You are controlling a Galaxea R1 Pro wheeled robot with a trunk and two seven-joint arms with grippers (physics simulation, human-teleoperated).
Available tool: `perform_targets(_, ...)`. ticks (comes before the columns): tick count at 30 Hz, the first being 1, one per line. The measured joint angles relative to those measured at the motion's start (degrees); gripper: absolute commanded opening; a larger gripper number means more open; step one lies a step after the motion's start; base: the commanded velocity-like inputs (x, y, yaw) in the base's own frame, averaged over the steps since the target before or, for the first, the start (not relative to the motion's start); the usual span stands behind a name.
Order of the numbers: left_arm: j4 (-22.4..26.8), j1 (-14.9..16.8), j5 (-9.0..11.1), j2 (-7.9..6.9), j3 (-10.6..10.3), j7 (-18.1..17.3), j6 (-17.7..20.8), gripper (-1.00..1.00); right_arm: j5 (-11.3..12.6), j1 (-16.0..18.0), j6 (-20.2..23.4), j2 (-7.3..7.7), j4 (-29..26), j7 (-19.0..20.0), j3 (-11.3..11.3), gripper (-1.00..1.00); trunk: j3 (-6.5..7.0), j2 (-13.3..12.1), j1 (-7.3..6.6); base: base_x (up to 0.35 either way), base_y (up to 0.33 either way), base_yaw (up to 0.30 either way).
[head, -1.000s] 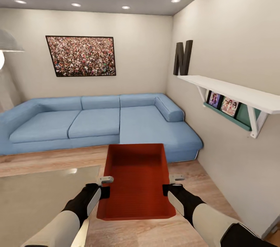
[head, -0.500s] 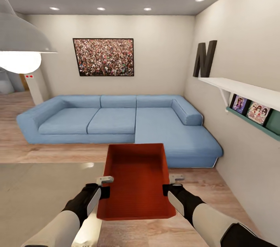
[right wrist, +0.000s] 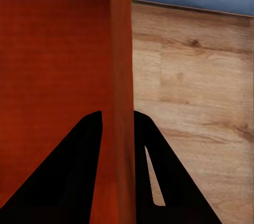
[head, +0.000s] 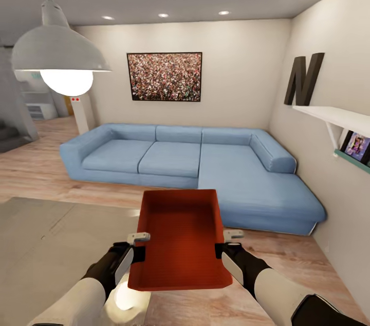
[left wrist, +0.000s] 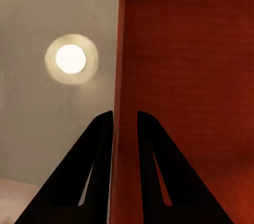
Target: Move the two storage containers from the living room to the garage. In the garage, place one container on the floor and stack the other container on top of it (either order is fine).
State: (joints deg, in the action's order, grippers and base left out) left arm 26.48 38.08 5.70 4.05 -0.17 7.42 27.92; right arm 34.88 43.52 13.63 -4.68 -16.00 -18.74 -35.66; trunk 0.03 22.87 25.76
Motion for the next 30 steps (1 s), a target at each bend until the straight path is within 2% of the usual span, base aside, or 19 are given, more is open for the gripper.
perform_targets(30,-0.05,-0.01,-0.01,-0.02,0.01,-0.05,-0.05,-1.00,0.06,0.00,-0.01,-0.03,0.02,-0.07,-0.07,-1.00,0.76,0.00,0.00,0.000,0.000,0.300)
